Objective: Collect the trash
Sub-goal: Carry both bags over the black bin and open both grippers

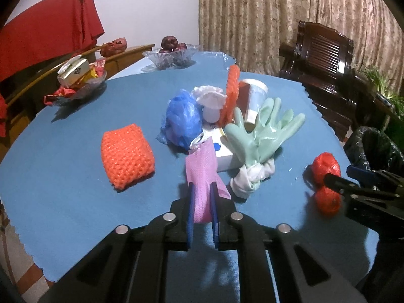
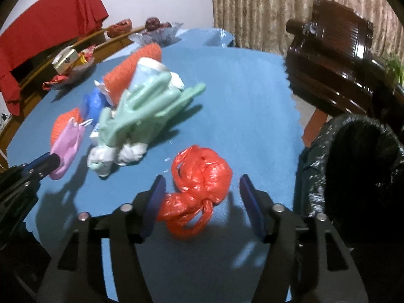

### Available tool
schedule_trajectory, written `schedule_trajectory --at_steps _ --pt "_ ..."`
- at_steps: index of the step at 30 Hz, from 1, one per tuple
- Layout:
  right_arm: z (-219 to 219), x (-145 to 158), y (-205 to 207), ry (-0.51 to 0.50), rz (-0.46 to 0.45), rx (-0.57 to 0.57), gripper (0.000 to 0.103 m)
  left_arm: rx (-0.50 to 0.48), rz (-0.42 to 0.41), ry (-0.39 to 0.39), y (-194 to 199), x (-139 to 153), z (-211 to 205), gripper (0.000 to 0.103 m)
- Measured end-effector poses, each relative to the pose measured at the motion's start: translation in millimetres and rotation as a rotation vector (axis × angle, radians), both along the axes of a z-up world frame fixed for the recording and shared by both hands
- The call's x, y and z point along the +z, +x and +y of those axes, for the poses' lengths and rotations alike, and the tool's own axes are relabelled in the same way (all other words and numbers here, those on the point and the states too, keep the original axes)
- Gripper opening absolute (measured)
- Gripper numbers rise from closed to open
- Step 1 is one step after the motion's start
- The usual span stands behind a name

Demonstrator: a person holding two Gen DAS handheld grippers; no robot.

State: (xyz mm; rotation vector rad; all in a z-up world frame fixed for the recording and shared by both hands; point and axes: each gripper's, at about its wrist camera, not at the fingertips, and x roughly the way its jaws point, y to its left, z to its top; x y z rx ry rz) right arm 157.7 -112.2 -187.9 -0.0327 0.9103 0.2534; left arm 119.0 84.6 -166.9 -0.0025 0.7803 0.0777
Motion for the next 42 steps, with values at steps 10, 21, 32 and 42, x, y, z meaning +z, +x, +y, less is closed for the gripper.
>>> schedule_trajectory --at_steps 10,21,32,42 --pt "-8 5 -1 0.084 0.025 0.017 0.029 -0.002 -0.028 -0.001 -3 10 -1 0.011" --pt "-90 87 -45 0.104 -0.158 -0.122 0.029 -0.188 -0.13 -0.052 -10 63 -67 0.011" --pt "-201 87 -87 0.012 -0.175 -0.349 0.03 -0.489 -0.121 -0.118 2 69 -196 0.011" --pt "-253 74 -96 -0.034 -0.157 -0.476 0.056 -0.646 -0.073 -0.189 7 59 -266 0.044"
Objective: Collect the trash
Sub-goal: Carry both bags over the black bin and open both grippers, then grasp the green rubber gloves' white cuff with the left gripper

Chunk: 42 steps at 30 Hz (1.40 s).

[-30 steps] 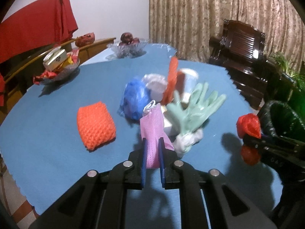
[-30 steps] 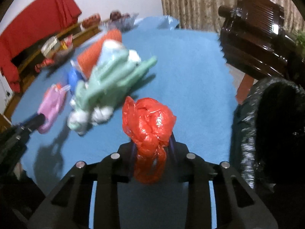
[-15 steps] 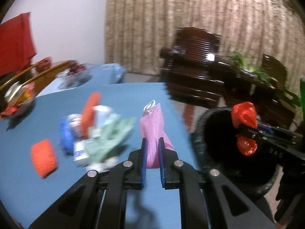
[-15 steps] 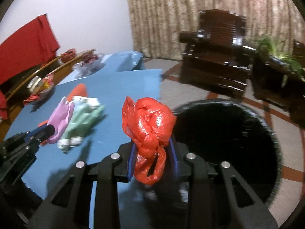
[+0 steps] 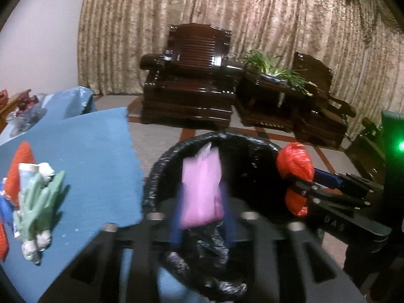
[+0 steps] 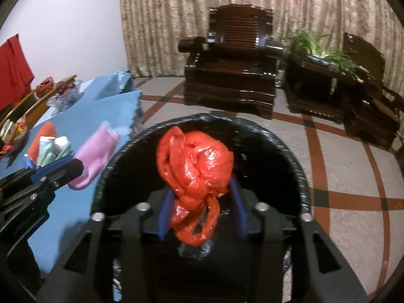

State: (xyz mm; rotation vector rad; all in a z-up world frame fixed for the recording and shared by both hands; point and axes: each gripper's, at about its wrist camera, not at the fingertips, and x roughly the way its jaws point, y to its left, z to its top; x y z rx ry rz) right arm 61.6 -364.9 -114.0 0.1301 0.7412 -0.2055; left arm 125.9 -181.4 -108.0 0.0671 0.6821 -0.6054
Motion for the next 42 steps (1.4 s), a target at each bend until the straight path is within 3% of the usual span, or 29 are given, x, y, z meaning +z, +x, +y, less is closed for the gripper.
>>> schedule_trajectory --at_steps 1,5,10,14,26,33,42 --pt "-2 0 -2 -0.008 -0.004 -0.011 0.066 -0.001 0.002 -0.011 -1 0 1 0.052" --pt "0 3 -6 -0.038 -0.037 -0.041 0.092 0.019 -0.015 -0.014 -5 4 13 0.061" --pt "17 13 -4 -0.015 -0.08 0.005 0.097 0.121 -0.059 0.002 -5 8 47 0.082" --pt "48 21 6 0.0 -0.099 0.078 0.098 0.232 -0.084 0.036 -10 6 96 0.089" --pt "172 13 49 0.052 -0.093 0.339 0.098 0.535 -0.078 0.135 -11 -15 225 0.088" --pt "209 3 66 0.047 -0.074 0.413 0.098 0.566 -0.051 0.149 -6 -33 247 0.085" --pt "212 -12 81 0.039 -0.053 0.413 0.098 0.543 0.018 0.168 15 -66 232 0.064"
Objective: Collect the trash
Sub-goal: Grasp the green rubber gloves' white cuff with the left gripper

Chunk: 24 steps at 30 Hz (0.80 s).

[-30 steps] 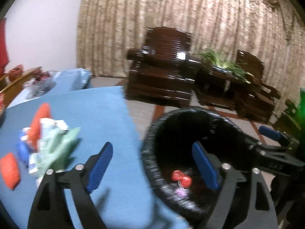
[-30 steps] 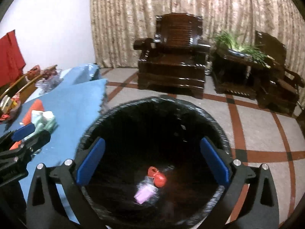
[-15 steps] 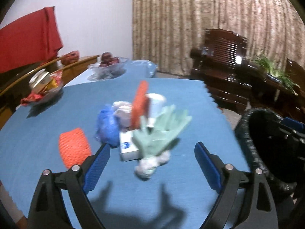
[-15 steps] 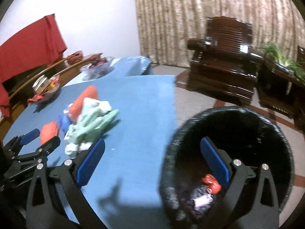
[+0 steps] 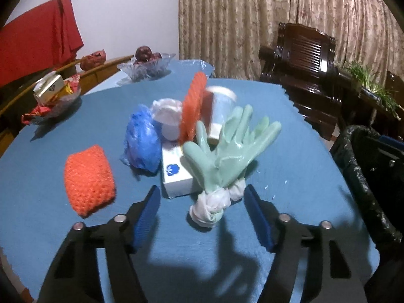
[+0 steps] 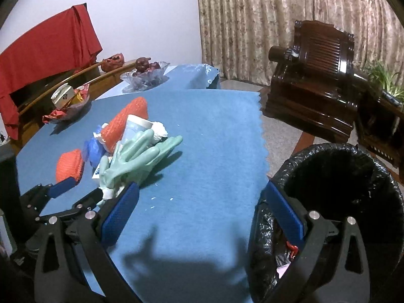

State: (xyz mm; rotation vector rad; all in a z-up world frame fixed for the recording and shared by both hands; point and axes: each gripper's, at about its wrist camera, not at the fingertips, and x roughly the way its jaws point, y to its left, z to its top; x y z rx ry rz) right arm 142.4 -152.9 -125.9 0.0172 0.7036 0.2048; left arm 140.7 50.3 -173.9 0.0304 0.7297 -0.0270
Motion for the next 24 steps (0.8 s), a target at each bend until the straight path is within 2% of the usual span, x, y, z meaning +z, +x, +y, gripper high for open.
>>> schedule_trajectory --at_steps 3,6,9,13,18,24 --pt "-2 -4 2 -0.003 0.004 -0.001 0.098 -0.002 0.012 -0.004 8 -6 -3 0.062" --pt "-3 -7 5 -0.003 0.007 -0.002 0.098 -0.012 0.032 -0.002 16 -12 -7 0.056" --pt "-4 -9 7 -0.005 0.007 -0.001 0.098 -0.025 0.062 -0.016 23 -19 -9 0.044" --pt "-4 -11 11 -0.006 0.007 0.003 0.097 -0.046 0.062 -0.042 24 -18 -11 0.03" --pt "4 -12 14 -0.004 0.009 0.014 0.097 -0.049 0.047 -0.09 17 -9 -4 0.028" --pt "19 -13 17 0.003 0.016 0.039 0.097 -0.03 -0.005 -0.096 1 10 8 0.028"
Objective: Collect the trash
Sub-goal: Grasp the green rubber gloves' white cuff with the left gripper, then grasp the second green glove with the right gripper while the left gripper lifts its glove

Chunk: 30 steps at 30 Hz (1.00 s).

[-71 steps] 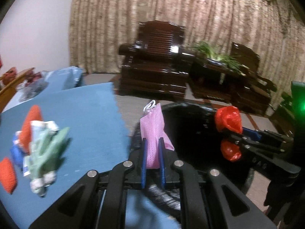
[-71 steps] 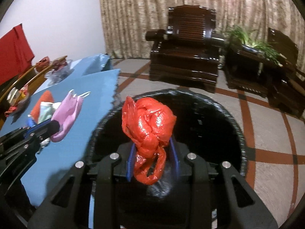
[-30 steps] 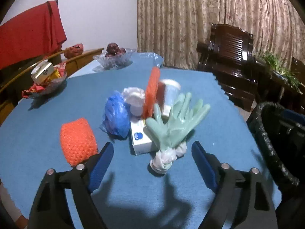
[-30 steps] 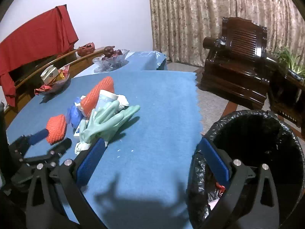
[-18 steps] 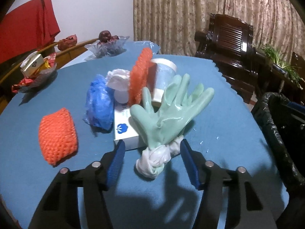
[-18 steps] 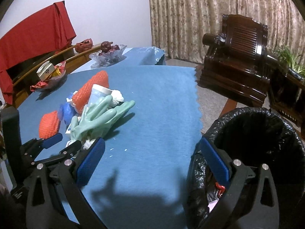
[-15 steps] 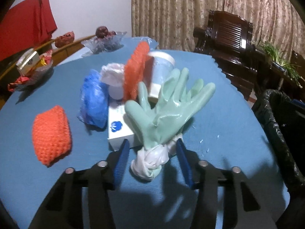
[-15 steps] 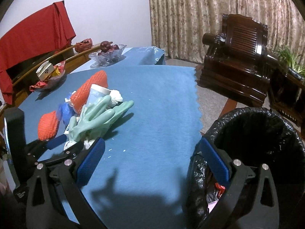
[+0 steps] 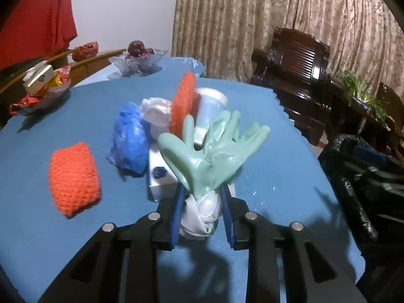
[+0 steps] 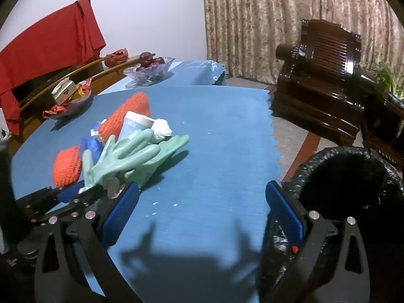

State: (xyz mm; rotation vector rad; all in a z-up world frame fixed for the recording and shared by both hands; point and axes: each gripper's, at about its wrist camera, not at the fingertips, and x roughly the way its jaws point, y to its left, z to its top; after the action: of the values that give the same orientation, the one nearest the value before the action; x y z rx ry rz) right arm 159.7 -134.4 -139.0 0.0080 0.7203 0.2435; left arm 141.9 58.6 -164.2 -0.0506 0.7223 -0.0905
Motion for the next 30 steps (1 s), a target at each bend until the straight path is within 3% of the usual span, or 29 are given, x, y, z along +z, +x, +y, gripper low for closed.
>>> schedule_trajectory --at_steps 18,24,30 --pt "79 -36 33 0.018 0.105 0.104 0.093 0.133 -0.015 0.017 -16 2 61 0.028" --pt "89 -51 47 0.026 0.164 0.112 0.077 0.136 -0.014 0.015 -17 0 66 0.028" --pt "96 -59 54 0.075 0.228 0.179 0.039 0.135 -0.014 0.014 -17 0 66 0.028"
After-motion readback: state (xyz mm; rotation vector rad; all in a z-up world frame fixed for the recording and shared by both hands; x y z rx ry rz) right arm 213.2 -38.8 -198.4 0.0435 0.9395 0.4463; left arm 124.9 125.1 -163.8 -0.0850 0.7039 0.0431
